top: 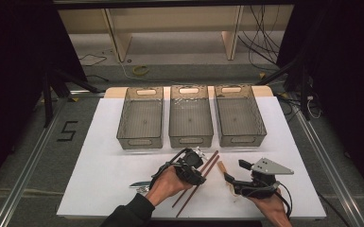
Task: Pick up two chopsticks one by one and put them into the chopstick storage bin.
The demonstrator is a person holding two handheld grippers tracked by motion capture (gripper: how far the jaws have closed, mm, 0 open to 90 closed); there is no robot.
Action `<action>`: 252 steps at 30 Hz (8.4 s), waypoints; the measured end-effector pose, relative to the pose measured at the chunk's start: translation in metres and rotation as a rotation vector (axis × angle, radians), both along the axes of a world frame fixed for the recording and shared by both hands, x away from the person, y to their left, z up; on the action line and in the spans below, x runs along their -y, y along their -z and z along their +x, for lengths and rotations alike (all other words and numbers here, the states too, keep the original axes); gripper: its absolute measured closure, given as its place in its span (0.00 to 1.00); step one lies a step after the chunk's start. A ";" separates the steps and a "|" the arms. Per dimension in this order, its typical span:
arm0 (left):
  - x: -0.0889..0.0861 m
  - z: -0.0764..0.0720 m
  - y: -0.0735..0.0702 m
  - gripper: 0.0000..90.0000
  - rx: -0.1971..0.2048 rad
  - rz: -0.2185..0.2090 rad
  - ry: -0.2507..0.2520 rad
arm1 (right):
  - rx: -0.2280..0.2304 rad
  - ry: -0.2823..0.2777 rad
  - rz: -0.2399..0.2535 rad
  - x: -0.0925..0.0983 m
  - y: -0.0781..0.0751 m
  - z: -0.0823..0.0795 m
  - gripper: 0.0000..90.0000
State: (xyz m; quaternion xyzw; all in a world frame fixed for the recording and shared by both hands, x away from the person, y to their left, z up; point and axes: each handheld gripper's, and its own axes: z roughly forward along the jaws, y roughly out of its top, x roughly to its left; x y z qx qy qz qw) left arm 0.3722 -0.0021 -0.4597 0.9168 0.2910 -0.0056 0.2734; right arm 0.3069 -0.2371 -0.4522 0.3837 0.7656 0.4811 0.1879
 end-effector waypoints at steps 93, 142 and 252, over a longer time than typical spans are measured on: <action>0.007 -0.008 0.009 0.93 0.049 0.110 -0.038 | -0.012 0.002 -0.008 -0.002 0.000 0.002 0.30; -0.064 0.007 -0.061 0.94 0.183 -0.097 -0.095 | -0.014 0.002 0.001 0.000 0.000 0.003 0.30; -0.144 0.050 -0.084 0.30 0.246 -0.313 -0.302 | -0.023 -0.001 0.025 0.003 -0.002 0.006 0.30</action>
